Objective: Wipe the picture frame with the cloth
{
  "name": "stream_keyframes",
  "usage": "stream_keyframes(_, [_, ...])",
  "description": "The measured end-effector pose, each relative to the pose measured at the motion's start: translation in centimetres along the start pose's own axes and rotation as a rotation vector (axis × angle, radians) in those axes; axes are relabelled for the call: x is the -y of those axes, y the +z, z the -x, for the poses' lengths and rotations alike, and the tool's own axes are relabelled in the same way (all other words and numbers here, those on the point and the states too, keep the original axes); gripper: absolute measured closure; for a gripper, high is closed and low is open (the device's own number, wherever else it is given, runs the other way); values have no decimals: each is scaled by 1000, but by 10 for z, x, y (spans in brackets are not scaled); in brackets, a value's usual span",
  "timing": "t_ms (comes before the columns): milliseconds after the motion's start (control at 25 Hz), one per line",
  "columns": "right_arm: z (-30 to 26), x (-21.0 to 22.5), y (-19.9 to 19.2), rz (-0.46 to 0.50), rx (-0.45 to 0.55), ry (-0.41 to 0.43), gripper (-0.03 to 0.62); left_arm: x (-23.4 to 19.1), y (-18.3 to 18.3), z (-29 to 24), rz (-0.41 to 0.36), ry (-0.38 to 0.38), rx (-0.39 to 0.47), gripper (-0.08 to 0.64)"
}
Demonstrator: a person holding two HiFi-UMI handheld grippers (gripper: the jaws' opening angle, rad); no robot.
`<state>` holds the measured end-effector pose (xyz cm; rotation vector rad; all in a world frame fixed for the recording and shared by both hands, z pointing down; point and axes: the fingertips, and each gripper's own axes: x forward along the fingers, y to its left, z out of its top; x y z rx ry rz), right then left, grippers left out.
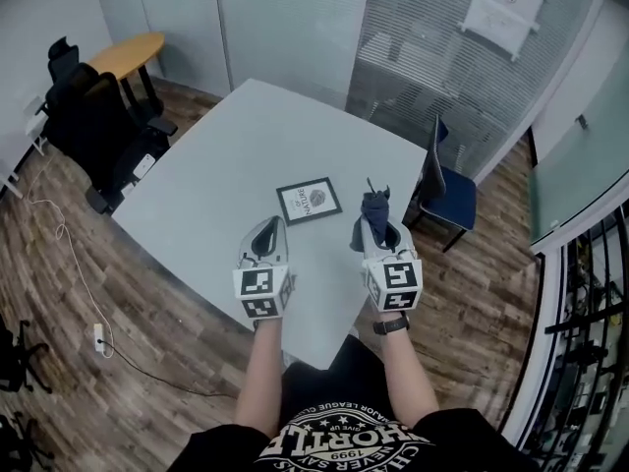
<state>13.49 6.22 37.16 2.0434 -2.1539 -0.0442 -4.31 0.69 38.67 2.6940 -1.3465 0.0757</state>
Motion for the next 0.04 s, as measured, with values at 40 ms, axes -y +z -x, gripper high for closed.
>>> stream_keyframes(40, [3, 1, -2, 3, -1, 0, 525, 3, -1, 0, 0, -3, -1, 555])
